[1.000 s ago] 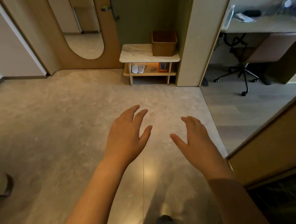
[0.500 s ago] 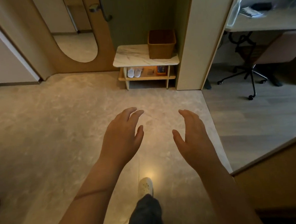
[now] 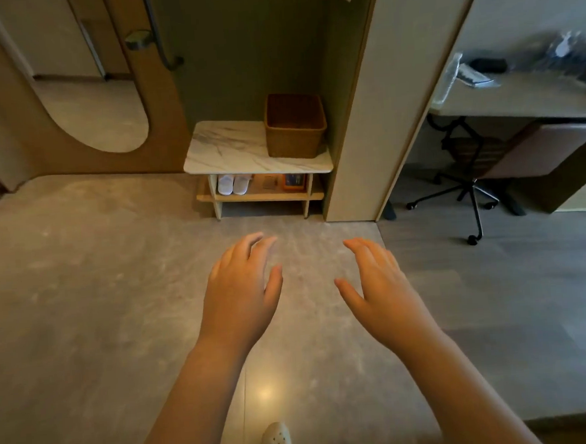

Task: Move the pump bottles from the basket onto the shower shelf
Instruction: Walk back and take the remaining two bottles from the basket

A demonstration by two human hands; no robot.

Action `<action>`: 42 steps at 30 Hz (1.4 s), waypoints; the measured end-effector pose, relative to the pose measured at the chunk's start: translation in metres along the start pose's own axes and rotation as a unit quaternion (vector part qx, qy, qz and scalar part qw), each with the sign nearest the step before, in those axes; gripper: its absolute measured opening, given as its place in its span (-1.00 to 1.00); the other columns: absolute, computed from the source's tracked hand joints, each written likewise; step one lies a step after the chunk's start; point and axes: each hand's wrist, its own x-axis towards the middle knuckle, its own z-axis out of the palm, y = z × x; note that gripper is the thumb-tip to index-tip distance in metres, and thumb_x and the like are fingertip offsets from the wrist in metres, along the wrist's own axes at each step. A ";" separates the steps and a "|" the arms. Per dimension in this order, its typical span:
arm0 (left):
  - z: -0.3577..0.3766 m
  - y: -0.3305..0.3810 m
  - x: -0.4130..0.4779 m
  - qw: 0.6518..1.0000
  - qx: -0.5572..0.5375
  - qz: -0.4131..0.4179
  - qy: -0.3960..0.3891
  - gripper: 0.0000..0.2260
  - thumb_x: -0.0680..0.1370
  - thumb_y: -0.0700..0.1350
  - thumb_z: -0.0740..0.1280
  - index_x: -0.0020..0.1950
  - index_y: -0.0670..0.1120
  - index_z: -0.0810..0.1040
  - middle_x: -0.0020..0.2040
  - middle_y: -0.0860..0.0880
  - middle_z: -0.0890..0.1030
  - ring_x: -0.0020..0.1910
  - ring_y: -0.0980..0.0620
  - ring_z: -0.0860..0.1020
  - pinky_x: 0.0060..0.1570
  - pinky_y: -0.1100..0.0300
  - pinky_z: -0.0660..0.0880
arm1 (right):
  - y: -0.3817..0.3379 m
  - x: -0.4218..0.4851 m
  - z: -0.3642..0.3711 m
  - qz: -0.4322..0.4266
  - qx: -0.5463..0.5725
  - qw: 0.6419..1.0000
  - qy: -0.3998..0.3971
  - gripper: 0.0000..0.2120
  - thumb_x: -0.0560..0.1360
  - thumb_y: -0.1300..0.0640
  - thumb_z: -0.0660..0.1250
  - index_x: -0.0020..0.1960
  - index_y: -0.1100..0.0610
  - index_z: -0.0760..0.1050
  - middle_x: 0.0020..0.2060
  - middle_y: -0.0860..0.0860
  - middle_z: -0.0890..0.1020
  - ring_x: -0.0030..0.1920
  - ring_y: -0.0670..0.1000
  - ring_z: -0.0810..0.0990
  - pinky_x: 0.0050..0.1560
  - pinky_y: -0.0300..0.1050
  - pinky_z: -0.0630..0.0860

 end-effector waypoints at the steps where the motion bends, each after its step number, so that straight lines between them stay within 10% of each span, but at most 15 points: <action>1: 0.004 -0.005 0.018 1.000 0.001 -0.001 0.003 -0.64 0.57 -0.02 0.22 0.36 -0.03 0.43 0.32 -0.03 0.46 0.28 0.00 0.42 0.19 0.07 0.38 | -0.001 0.021 -0.002 -0.004 0.001 1.000 0.005 -0.42 0.55 -0.07 0.22 0.49 0.01 0.12 0.47 -0.06 0.22 0.47 -0.07 0.15 0.42 -0.12 0.15; 42: 0.211 -0.087 0.624 0.998 0.011 -0.056 -0.036 -0.65 0.57 0.00 0.19 0.37 0.03 0.38 0.31 0.07 0.40 0.21 0.10 0.44 0.01 0.16 0.47 | 0.188 0.683 -0.012 -0.023 0.049 0.997 -0.048 -0.44 0.54 0.01 0.26 0.47 0.11 0.17 0.40 0.05 0.31 0.41 0.02 0.25 0.30 -0.23 0.14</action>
